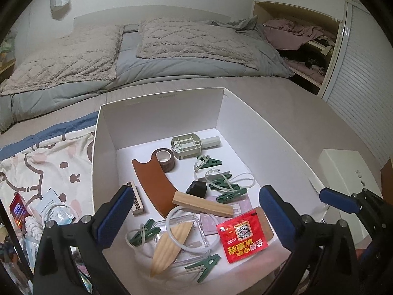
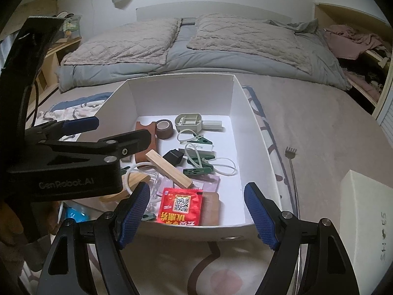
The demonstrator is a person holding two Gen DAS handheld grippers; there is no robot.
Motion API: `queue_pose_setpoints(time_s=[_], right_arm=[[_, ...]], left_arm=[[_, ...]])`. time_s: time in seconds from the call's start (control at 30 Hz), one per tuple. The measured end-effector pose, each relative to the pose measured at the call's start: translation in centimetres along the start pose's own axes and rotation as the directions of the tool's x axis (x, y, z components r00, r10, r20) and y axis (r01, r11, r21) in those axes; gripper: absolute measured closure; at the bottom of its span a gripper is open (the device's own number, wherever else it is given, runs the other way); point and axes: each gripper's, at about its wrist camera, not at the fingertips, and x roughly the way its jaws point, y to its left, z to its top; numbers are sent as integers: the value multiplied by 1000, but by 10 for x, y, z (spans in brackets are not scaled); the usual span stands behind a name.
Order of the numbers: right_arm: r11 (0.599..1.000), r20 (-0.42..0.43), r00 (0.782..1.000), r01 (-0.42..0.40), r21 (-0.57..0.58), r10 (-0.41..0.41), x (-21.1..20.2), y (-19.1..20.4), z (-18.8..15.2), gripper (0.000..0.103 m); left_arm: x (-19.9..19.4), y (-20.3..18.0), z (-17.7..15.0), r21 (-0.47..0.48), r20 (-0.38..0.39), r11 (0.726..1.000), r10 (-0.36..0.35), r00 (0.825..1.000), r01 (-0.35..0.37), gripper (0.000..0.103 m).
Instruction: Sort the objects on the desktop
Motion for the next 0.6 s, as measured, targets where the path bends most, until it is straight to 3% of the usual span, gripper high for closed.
queue_pose_setpoints(time_s=[0.37, 0.6], right_arm=[[1000, 23, 1000, 18, 17, -18, -14, -2, 0, 24], [1000, 91, 996, 6, 14, -7, -35, 4, 3, 24]], left_arm=[[-26, -1, 0, 6, 35, 1000, -4, 999, 3, 0], [-55, 4, 2, -3, 79, 1000, -1, 997, 1, 0]])
